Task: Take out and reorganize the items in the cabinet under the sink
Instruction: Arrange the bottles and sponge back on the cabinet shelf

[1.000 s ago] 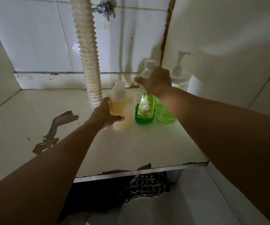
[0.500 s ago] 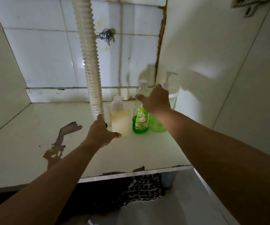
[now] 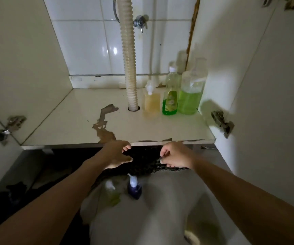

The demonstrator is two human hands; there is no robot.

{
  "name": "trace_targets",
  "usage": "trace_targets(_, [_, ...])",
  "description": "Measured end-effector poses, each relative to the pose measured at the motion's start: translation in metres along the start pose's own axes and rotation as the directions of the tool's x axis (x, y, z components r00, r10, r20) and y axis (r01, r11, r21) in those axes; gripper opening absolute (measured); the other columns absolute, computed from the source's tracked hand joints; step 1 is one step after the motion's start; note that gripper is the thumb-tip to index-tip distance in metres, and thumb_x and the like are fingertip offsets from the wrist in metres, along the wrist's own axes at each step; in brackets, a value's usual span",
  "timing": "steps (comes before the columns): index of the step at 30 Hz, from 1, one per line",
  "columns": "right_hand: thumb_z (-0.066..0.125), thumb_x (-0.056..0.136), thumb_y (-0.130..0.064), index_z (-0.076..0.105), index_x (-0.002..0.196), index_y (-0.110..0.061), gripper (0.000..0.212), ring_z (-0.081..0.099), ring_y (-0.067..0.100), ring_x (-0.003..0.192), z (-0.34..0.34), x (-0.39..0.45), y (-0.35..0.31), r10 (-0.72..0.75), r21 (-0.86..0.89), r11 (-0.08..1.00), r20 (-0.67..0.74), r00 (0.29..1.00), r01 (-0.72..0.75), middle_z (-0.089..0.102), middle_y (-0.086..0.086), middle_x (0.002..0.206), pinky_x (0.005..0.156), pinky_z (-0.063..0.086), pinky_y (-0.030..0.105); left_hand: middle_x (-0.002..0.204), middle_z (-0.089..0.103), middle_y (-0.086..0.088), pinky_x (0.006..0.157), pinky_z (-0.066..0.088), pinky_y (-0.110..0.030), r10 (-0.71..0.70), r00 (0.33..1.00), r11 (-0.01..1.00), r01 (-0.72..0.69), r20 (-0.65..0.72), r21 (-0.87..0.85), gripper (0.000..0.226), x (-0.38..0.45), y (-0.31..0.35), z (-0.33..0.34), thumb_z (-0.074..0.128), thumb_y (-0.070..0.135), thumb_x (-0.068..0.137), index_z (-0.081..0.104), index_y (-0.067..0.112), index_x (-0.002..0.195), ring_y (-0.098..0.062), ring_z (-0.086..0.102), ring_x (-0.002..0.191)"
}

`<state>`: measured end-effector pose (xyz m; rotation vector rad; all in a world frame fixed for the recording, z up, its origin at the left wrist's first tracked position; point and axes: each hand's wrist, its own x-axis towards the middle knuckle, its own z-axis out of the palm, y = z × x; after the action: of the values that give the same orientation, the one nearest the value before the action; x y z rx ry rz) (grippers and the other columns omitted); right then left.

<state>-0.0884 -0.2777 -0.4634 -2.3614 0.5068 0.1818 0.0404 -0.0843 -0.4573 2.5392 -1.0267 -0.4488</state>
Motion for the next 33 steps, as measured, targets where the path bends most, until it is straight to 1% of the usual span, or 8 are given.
trace_targets(8, [0.075, 0.075, -0.032, 0.064, 0.108, -0.002, 0.046, 0.065, 0.029, 0.097, 0.074, -0.004, 0.007, 0.154, -0.344, 0.935, 0.188, 0.970, -0.081, 0.068, 0.015, 0.108, 0.084, 0.053, 0.036, 0.146, 0.042, -0.002, 0.107, 0.038, -0.031, -0.118, 0.960, 0.963, 0.048, 0.254, 0.265, 0.082, -0.032, -0.081, 0.031, 0.078, 0.032, 0.075, 0.036, 0.019, 0.144, -0.022, 0.040, 0.134])
trace_targets(16, [0.068, 0.082, -0.030, 0.060, 0.106, -0.014, 0.030, 0.063, 0.023, 0.096, 0.147, 0.013, -0.001, 0.174, -0.243, 0.957, 0.034, 0.984, -0.160, 0.061, 0.004, 0.106, 0.067, 0.042, 0.027, 0.146, 0.041, -0.008, 0.103, 0.041, -0.030, -0.131, 0.938, 0.951, 0.028, 0.321, 0.307, 0.089, -0.010, -0.110, 0.054, 0.077, 0.025, 0.076, 0.026, 0.021, 0.148, -0.026, 0.043, 0.131])
trace_targets(20, [0.067, 0.080, -0.029, 0.062, 0.103, -0.022, 0.025, 0.064, 0.022, 0.096, 0.163, 0.027, 0.000, 0.165, -0.166, 0.972, -0.034, 0.986, -0.168, 0.066, 0.000, 0.107, 0.068, 0.043, 0.026, 0.141, 0.049, -0.006, 0.096, 0.047, -0.025, -0.148, 0.917, 0.981, 0.089, 0.371, 0.171, 0.076, 0.000, -0.115, 0.074, 0.071, 0.009, 0.080, 0.035, 0.019, 0.146, -0.022, 0.051, 0.125])
trace_targets(23, [0.068, 0.081, -0.033, 0.060, 0.112, -0.024, 0.034, 0.063, 0.021, 0.102, 0.170, 0.033, 0.004, 0.202, -0.135, 0.969, -0.056, 0.978, -0.207, 0.065, -0.001, 0.112, 0.074, 0.046, 0.027, 0.122, 0.062, -0.005, 0.073, 0.045, -0.009, -0.125, 0.912, 0.992, 0.106, 0.392, 0.069, 0.054, -0.002, -0.113, 0.083, 0.064, 0.005, 0.086, 0.048, 0.010, 0.138, -0.019, 0.060, 0.111])
trace_targets(26, [0.068, 0.081, -0.035, 0.058, 0.117, -0.024, 0.039, 0.063, 0.021, 0.104, 0.178, 0.036, 0.009, 0.223, -0.107, 0.967, -0.090, 0.971, -0.232, 0.065, -0.001, 0.114, 0.081, 0.051, 0.031, 0.067, 0.066, 0.012, 0.049, 0.038, -0.003, -0.039, 0.937, 0.994, 0.002, 0.347, 0.107, 0.009, -0.002, -0.109, 0.082, 0.058, 0.001, 0.089, 0.064, 0.001, 0.095, -0.002, 0.062, 0.064])
trace_targets(28, [0.068, 0.082, -0.035, 0.058, 0.119, -0.027, 0.039, 0.063, 0.020, 0.104, 0.181, 0.037, 0.011, 0.211, -0.082, 0.972, -0.100, 0.972, -0.219, 0.066, -0.002, 0.113, 0.084, 0.052, 0.033, 0.040, 0.057, 0.017, 0.041, 0.039, -0.005, -0.015, 0.944, 0.996, -0.016, 0.330, 0.091, 0.026, -0.002, -0.107, 0.081, 0.051, -0.008, 0.091, 0.054, 0.014, 0.077, 0.006, 0.056, 0.040])
trace_targets(30, [0.067, 0.083, -0.031, 0.059, 0.119, -0.027, 0.037, 0.063, 0.020, 0.103, 0.181, 0.038, 0.012, 0.199, -0.058, 0.977, -0.093, 0.976, -0.205, 0.066, -0.002, 0.111, 0.082, 0.051, 0.031, 0.047, 0.059, 0.014, 0.044, 0.040, -0.005, -0.037, 0.939, 0.994, 0.001, 0.342, 0.105, 0.027, -0.007, -0.110, 0.079, 0.053, -0.002, 0.092, 0.051, 0.018, 0.073, 0.009, 0.056, 0.042])
trace_targets(33, [0.066, 0.083, -0.025, 0.063, 0.109, -0.022, 0.027, 0.063, 0.018, 0.091, 0.174, 0.038, 0.015, 0.196, -0.012, 0.980, -0.073, 0.978, -0.198, 0.065, -0.001, 0.099, 0.074, 0.050, 0.028, 0.071, 0.061, 0.011, 0.064, 0.045, -0.015, -0.092, 0.947, 0.995, 0.076, 0.309, 0.062, 0.018, -0.010, -0.112, 0.084, 0.063, 0.034, 0.087, 0.061, 0.025, 0.071, -0.005, 0.064, 0.072])
